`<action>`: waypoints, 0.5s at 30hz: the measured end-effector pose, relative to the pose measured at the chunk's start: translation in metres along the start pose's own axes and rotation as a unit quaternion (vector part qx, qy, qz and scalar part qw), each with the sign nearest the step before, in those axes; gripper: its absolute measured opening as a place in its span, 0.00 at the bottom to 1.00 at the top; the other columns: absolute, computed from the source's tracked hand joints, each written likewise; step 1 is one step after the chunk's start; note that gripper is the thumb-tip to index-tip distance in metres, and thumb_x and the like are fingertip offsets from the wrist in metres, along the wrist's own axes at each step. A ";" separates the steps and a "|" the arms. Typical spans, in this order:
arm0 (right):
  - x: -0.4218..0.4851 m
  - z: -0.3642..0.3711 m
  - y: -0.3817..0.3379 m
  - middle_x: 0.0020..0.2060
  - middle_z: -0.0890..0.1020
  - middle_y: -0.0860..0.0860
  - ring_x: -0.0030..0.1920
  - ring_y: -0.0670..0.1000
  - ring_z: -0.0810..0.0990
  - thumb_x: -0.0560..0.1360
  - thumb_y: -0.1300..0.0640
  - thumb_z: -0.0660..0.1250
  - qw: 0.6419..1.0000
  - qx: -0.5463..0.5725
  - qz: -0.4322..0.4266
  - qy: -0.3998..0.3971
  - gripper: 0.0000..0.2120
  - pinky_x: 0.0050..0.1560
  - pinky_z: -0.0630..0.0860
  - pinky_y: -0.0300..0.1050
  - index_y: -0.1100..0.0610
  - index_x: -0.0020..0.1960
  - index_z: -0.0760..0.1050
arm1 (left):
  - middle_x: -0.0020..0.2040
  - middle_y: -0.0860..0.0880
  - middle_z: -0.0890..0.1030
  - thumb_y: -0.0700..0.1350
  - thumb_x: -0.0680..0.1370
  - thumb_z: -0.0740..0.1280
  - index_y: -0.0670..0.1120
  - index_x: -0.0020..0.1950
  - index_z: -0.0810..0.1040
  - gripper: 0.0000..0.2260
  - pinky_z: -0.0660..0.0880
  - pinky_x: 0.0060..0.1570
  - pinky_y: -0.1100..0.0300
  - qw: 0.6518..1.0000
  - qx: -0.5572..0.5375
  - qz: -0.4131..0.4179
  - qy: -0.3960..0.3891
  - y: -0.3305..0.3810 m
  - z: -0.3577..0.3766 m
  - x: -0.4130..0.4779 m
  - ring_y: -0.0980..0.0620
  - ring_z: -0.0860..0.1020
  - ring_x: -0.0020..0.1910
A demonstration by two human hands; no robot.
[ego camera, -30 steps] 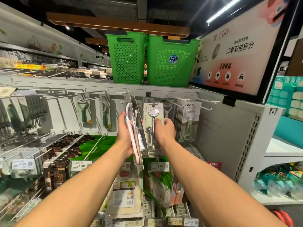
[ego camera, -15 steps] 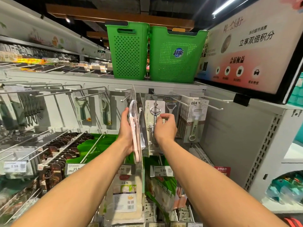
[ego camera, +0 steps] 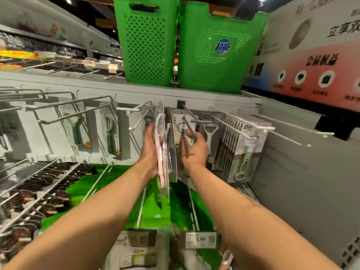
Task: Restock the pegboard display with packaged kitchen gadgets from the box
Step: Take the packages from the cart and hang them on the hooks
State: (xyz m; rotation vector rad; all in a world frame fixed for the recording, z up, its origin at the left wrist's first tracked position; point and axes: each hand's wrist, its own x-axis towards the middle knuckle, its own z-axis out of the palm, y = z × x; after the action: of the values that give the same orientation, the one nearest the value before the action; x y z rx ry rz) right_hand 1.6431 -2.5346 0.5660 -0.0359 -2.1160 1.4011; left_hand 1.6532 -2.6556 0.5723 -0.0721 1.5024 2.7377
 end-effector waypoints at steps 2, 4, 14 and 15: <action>0.013 0.009 0.005 0.52 0.79 0.47 0.52 0.49 0.78 0.81 0.55 0.68 0.999 0.014 0.033 0.003 0.10 0.57 0.76 0.44 0.52 0.62 0.78 | 0.41 0.42 0.86 0.70 0.82 0.54 0.47 0.43 0.89 0.34 0.80 0.41 0.56 1.000 0.016 0.000 0.000 0.000 0.000 0.014 0.45 0.86 0.37; 0.024 0.020 0.011 0.56 0.81 0.51 0.56 0.54 0.81 0.81 0.60 0.66 0.994 0.076 0.084 0.006 0.08 0.60 0.78 0.47 0.50 0.58 0.80 | 0.35 0.44 0.85 0.67 0.84 0.53 0.46 0.42 0.86 0.32 0.78 0.31 0.61 1.000 0.022 -0.005 -0.015 -0.001 0.001 0.027 0.48 0.84 0.31; 0.021 0.008 0.009 0.48 0.83 0.52 0.49 0.51 0.81 0.84 0.49 0.63 0.995 0.070 0.065 0.007 0.12 0.50 0.77 0.40 0.55 0.58 0.81 | 0.44 0.41 0.86 0.70 0.83 0.53 0.44 0.60 0.85 0.34 0.80 0.39 0.56 0.999 0.050 0.018 -0.006 -0.003 -0.007 0.033 0.44 0.85 0.39; 0.013 0.002 0.006 0.42 0.82 0.50 0.43 0.49 0.80 0.84 0.46 0.63 0.995 0.089 0.052 -0.015 0.15 0.41 0.75 0.36 0.56 0.54 0.81 | 0.49 0.39 0.87 0.71 0.82 0.53 0.44 0.64 0.84 0.35 0.81 0.43 0.54 0.998 0.055 0.019 -0.007 -0.005 -0.008 0.029 0.42 0.86 0.44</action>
State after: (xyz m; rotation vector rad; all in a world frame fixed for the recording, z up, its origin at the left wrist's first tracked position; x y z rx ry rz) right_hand 1.6293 -2.5295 0.5665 -0.0563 -2.0313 1.6561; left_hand 1.6244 -2.6600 0.5622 -0.0242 1.6637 2.6727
